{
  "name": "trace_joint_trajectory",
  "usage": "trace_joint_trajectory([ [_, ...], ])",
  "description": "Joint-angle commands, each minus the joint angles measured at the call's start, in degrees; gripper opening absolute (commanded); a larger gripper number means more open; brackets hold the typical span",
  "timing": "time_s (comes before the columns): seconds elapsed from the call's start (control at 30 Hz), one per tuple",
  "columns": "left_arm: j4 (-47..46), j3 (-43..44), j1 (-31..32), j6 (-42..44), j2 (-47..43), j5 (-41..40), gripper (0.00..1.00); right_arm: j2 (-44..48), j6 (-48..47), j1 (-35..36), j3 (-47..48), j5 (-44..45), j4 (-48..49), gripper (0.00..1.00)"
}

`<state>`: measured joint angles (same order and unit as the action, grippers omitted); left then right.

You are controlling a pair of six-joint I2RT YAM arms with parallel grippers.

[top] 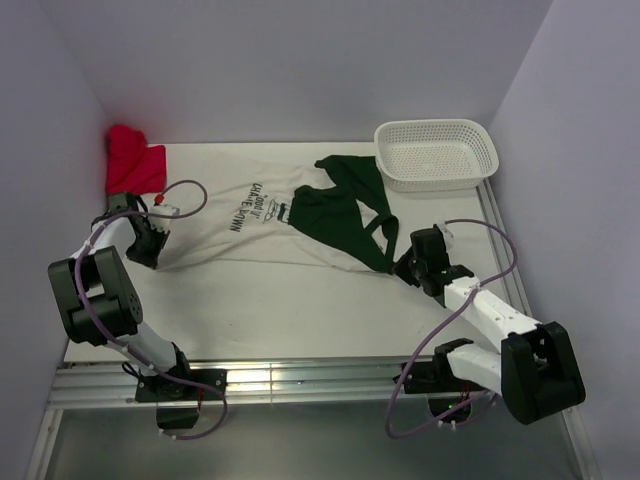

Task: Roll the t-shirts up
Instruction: Flatten the tshirt

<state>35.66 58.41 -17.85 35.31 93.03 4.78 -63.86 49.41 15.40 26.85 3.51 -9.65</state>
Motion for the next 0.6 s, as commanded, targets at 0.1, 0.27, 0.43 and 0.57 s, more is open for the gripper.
trace_joint_trajectory([
  [0.1, -0.86, 2.05, -3.77, 3.62, 1.17, -0.12, 0.00, 5.75, 1.48, 0.16, -1.45, 4.84, -4.94, 0.08],
  [0.27, -0.06, 4.16, -6.94, 5.03, 5.49, -0.64, 0.00, 6.37, 2.53, -0.80, -4.08, 4.75, -5.56, 0.08],
  [0.43, -0.33, 5.22, -8.17, 5.91, 6.54, -0.38, 0.00, 7.34, 3.85, -3.09, -6.28, 3.79, -5.38, 0.09],
  [0.57, -0.50, 5.13, -8.43, 6.61, 6.99, -0.56, 0.00, 8.40, 4.29, -4.41, -6.99, 3.26, -5.82, 0.09],
])
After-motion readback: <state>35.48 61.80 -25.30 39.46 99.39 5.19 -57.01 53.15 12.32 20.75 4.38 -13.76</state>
